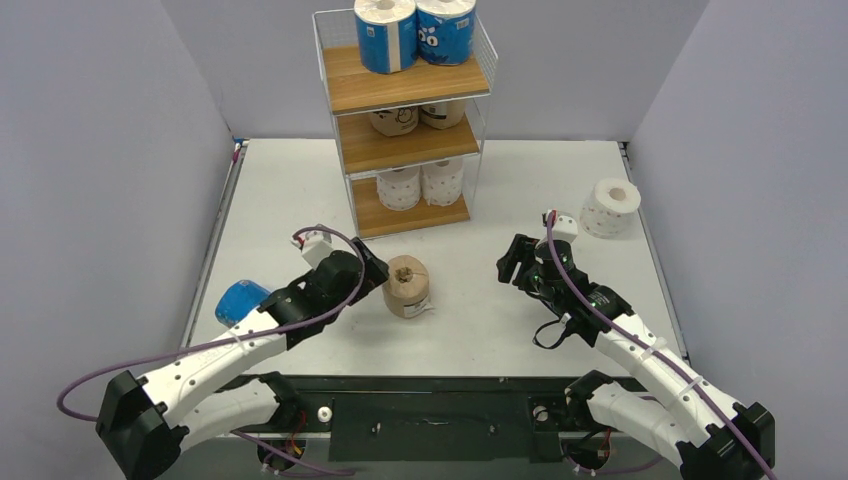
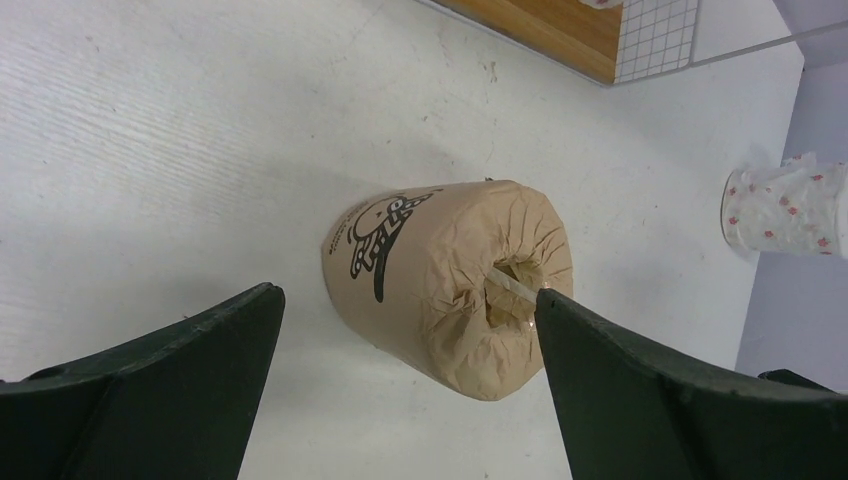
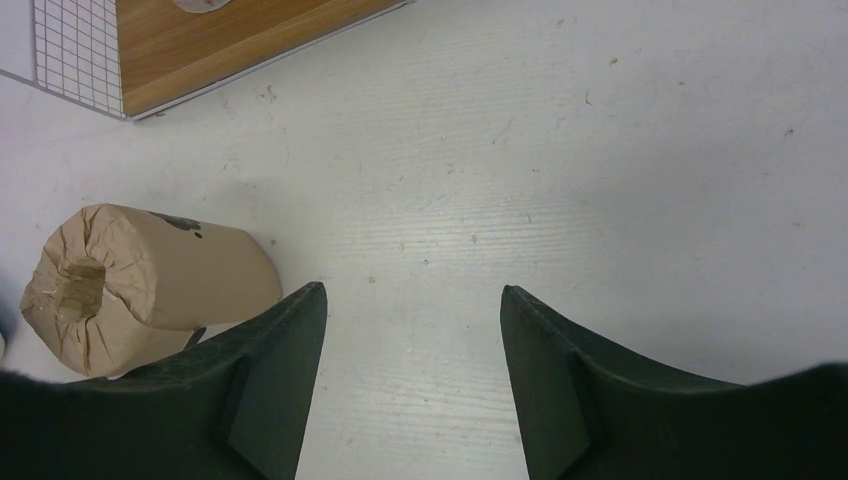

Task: Place and organize the paper towels onto the shelf
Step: Pick up the paper towel from the center of the board.

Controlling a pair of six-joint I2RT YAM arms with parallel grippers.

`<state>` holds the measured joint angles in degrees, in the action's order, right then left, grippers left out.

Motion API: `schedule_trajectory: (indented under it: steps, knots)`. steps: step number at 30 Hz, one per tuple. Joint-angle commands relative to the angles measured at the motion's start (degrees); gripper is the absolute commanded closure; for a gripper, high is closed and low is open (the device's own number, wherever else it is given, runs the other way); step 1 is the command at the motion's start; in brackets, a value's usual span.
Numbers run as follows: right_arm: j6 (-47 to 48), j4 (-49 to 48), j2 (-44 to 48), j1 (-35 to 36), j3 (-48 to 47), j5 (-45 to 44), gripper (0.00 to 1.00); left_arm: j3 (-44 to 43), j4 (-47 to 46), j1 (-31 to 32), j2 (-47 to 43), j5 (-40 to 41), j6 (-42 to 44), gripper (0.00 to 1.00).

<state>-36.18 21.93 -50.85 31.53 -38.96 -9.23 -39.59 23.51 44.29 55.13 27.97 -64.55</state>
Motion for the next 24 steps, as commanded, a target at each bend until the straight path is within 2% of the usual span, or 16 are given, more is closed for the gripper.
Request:
schedule_trajectory:
  steps: [1,2,5,14,24]
  knots:
    - [0.2,-1.5,0.5,-0.1,0.2,-1.2,0.4,-3.2,-2.0,1.1,3.4,-1.4,-10.6,0.02]
    - [0.0,-1.5,0.6,-0.1,0.3,-1.2,0.4,-3.5,-1.8,1.2,4.2,-1.3,-11.1,0.01]
    - [0.0,-1.5,0.8,-0.1,0.6,-1.2,0.4,-5.6,-0.4,1.2,8.5,-1.5,-12.5,0.12]
    - [0.1,-1.4,0.5,-0.1,0.7,-1.5,0.4,-7.3,-1.8,1.6,13.5,-2.9,-10.7,0.31]
    - [-0.2,-2.4,-0.7,-0.1,0.8,-0.7,0.4,-7.1,-2.2,2.5,15.1,-3.7,-8.3,0.36]
